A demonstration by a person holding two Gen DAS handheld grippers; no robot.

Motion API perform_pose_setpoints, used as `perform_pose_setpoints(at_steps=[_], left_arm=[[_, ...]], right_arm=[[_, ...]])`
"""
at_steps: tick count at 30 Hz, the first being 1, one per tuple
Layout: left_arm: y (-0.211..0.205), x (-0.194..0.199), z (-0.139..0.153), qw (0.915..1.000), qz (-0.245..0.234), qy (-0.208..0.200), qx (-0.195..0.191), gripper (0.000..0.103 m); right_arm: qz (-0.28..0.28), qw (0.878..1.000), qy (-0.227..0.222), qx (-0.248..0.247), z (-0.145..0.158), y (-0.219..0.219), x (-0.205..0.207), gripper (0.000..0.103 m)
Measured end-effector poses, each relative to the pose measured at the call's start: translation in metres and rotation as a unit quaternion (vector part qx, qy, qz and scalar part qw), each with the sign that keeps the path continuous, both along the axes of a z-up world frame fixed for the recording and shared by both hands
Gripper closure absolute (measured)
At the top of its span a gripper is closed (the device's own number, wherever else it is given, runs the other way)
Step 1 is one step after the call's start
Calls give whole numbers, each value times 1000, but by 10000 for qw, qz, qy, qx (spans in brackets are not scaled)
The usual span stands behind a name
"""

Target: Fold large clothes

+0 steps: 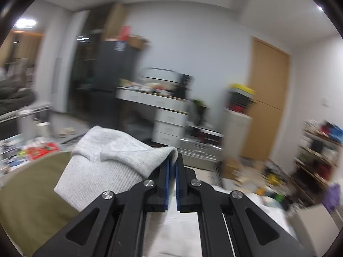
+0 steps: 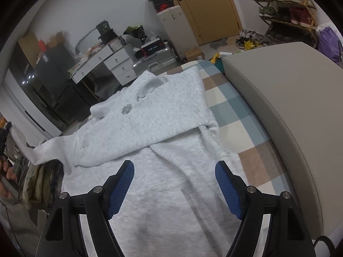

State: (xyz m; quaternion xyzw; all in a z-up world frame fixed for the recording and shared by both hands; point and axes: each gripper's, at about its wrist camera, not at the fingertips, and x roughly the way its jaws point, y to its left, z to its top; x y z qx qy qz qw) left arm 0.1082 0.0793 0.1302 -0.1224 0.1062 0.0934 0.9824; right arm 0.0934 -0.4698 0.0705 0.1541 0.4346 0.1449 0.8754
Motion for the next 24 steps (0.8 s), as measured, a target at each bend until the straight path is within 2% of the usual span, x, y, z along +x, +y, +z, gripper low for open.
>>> perform_pose_setpoints(at_steps=[2,3,4,5,6,7,8,9,11,14,16,17,19,21,24], left_arm=[[-52,29,-8,9945,-1036,151,-4,103],[-77,45,-17,9866,-1594,334,-76,99],[-102,60,-30,9741,-2169,616,-153,93],[-123,72,-45,9596,-2651,901,-274,75],[-145,82,-66,9398,-3132,1320,-355,54],[-160,86,-83,9273,-3314,1715,-305,53],[-171,84,-101,9205,-3315,2059,-172,53],[-174,77,-112,9196,-3286,2154,-38,53],[-158,58,-124,9247,-3139,2155,-39,53],[-112,37,-131,9308,-2810,2263,-582,53],[-85,28,-133,9408,-2421,2247,-763,50],[-76,28,-137,9460,-2214,2232,-793,46],[-52,24,-149,9545,-1747,2262,-849,45],[-50,29,-169,9547,-1468,2373,-1029,45],[-53,32,-184,9530,-1360,2379,-1295,45]], right_arm=[[-60,10000,2,-10,1,-8,-3,25],[-105,9999,2,-29,1,-12,-4,25],[-158,9999,15,-50,1,-17,-6,25],[-194,9998,39,-61,1,-20,-6,25],[-238,9997,62,-68,0,-24,-6,25],[-295,9995,92,-89,0,-28,-7,25],[-330,9993,113,-118,0,-31,-7,25],[-354,9992,103,-144,1,-33,-8,25],[-392,9989,112,-225,1,-34,-7,25],[-350,9989,189,-255,-1,-27,4,25],[-197,9992,193,-280,-2,-15,12,25],[-81,9993,176,-310,-1,-4,18,25],[91,9994,110,-321,2,14,27,25],[153,9993,50,-328,6,32,41,25],[130,9998,70,-103,7,49,65,25]])
